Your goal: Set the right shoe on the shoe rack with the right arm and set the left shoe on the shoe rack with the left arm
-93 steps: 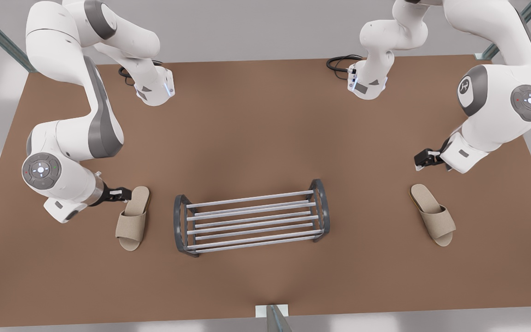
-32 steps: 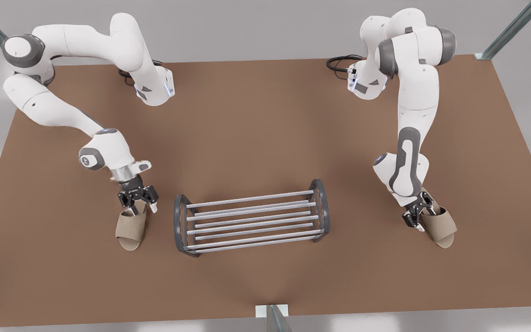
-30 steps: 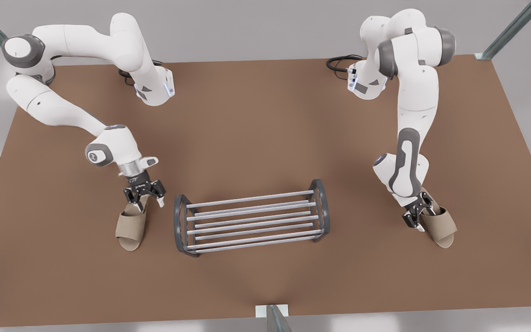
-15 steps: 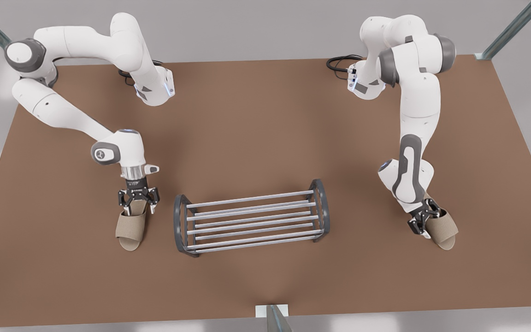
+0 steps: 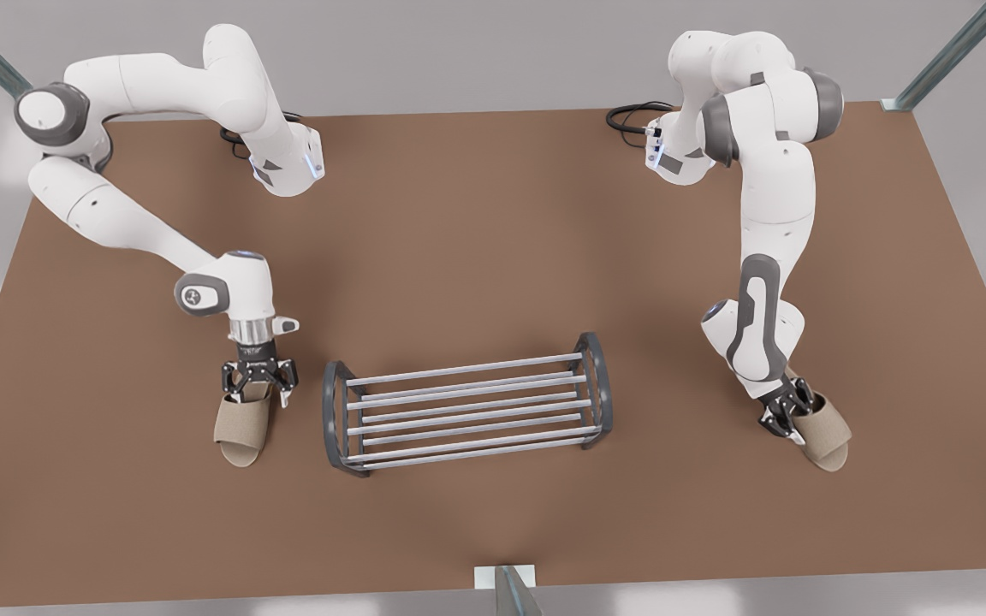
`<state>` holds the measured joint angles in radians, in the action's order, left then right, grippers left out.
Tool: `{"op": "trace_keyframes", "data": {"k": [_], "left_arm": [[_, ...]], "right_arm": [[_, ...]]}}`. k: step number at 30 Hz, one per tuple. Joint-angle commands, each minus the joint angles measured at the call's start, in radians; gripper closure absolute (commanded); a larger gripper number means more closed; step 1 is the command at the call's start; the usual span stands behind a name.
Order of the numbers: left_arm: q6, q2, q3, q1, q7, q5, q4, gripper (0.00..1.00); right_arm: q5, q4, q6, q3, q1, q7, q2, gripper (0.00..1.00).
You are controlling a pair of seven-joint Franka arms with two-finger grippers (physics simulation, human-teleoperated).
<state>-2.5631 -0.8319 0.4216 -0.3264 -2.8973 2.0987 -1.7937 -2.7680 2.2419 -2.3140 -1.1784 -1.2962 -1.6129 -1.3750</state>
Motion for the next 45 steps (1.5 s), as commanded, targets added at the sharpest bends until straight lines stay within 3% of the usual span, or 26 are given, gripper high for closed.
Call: {"op": "trace_keyframes", "data": {"k": [1,5,6,10,14,17,22,28,39,45], "left_arm": [[-0.020,0.004,0.000,0.000,-0.260,-0.006,0.002,0.45],[-0.034,0.025,0.000,-0.010,-0.258,-0.008,0.000,0.74],[-0.046,0.033,0.000,-0.011,-0.258,-0.008,0.002,0.76],[-0.109,0.089,0.002,-0.043,-0.250,-0.008,0.002,0.79],[-0.262,0.330,0.003,-0.114,-0.252,-0.005,-0.018,0.79],[-0.384,0.513,0.003,-0.252,-0.253,-0.006,-0.038,0.79],[-0.474,0.645,-0.003,-0.531,-0.250,-0.012,-0.013,0.79],[-0.459,0.516,-0.003,-0.683,-0.252,-0.040,0.111,0.79],[-0.405,0.277,0.002,-0.668,-0.250,-0.046,0.162,0.79],[-0.388,0.229,0.002,-0.663,-0.250,-0.057,0.163,0.79]], "right_arm": [[-0.010,-0.011,0.002,0.002,0.005,0.019,-0.006,0.00],[-0.012,-0.030,0.002,0.002,0.024,0.019,-0.007,0.00],[-0.012,-0.033,0.002,0.002,0.028,0.019,-0.009,0.00],[-0.013,-0.054,0.001,0.002,0.048,0.019,-0.013,0.00],[-0.016,-0.065,0.001,0.011,0.054,0.019,-0.027,0.00],[-0.018,-0.079,-0.001,0.013,0.063,0.019,-0.027,0.00],[-0.016,-0.094,-0.007,0.011,0.072,0.019,-0.027,0.00],[-0.016,-0.099,-0.007,0.011,0.074,0.021,-0.027,0.12],[-0.015,-0.099,-0.008,-0.003,0.081,0.019,-0.024,0.35],[-0.015,-0.099,-0.008,-0.004,0.077,0.021,-0.024,0.50]]}}
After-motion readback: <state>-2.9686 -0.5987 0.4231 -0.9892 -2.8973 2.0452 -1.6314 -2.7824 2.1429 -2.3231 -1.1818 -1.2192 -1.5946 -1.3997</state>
